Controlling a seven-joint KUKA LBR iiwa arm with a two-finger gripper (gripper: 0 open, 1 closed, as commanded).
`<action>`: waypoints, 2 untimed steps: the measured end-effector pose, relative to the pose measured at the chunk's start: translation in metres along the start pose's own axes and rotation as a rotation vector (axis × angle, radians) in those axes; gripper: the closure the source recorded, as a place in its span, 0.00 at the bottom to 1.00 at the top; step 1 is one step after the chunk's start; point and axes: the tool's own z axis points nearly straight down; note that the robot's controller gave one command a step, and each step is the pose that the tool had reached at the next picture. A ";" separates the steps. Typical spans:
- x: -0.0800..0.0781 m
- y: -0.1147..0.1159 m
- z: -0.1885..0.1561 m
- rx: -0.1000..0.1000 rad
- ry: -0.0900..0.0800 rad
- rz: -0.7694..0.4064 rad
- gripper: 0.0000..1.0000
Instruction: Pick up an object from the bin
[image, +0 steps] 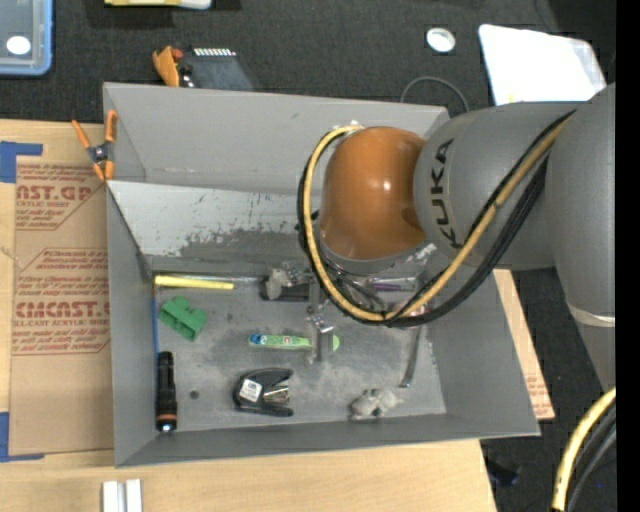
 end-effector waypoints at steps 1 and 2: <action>0.013 -0.010 0.051 -0.001 -0.006 0.081 0.00; 0.036 -0.022 0.079 0.000 -0.007 -0.021 0.00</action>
Offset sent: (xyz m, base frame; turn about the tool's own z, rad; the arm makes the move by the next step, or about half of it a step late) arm -0.0326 -0.0407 -0.0866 -0.0544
